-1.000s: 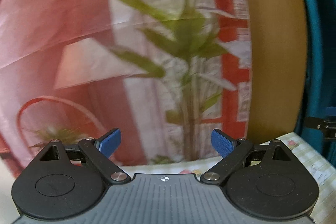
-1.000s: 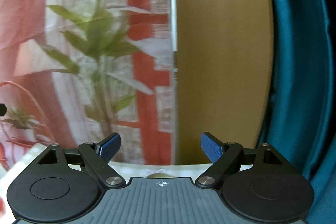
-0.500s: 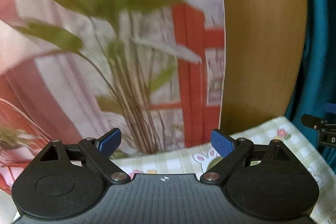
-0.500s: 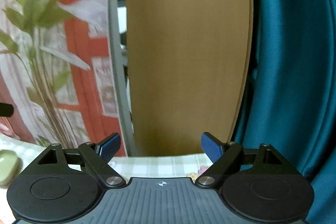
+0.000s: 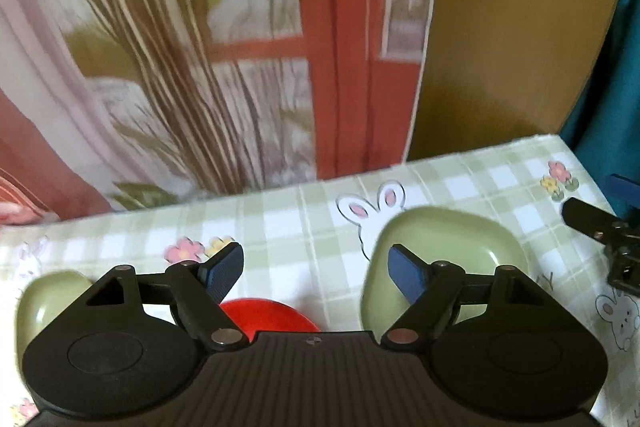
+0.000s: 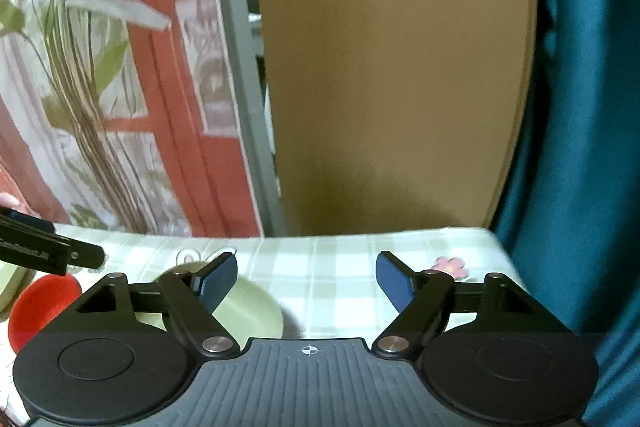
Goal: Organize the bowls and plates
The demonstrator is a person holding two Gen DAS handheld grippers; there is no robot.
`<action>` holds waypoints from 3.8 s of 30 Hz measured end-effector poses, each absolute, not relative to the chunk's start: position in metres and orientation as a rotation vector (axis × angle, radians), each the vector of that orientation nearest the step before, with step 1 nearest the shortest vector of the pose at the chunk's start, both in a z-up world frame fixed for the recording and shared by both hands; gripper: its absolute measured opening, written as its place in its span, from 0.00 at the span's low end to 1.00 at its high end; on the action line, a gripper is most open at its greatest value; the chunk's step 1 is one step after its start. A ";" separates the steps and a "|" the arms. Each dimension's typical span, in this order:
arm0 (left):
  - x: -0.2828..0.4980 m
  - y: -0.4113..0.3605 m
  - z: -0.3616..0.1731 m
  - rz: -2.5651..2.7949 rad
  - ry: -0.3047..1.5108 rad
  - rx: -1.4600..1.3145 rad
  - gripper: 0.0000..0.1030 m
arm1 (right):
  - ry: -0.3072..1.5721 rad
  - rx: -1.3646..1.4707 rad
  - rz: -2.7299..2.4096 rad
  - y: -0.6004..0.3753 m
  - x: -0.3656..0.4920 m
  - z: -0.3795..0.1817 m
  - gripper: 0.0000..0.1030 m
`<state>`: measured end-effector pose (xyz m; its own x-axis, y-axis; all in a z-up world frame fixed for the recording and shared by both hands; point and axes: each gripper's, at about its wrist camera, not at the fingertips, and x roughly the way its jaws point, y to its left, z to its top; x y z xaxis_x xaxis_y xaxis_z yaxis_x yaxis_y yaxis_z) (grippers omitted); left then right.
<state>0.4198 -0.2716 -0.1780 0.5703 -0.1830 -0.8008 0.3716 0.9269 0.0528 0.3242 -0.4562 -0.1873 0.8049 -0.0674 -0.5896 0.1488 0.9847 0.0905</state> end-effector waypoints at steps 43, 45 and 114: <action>0.432 -0.280 -0.219 -0.479 1.147 0.082 0.42 | 0.774 0.259 -0.078 -0.462 0.347 -0.250 0.41; 0.430 -0.280 -0.221 -0.467 1.140 0.081 0.38 | 0.773 0.264 -0.081 -0.462 0.347 -0.251 0.39; 0.226 -0.057 -0.047 -0.292 0.736 0.081 0.15 | 0.600 0.341 0.226 -0.258 0.203 -0.059 0.10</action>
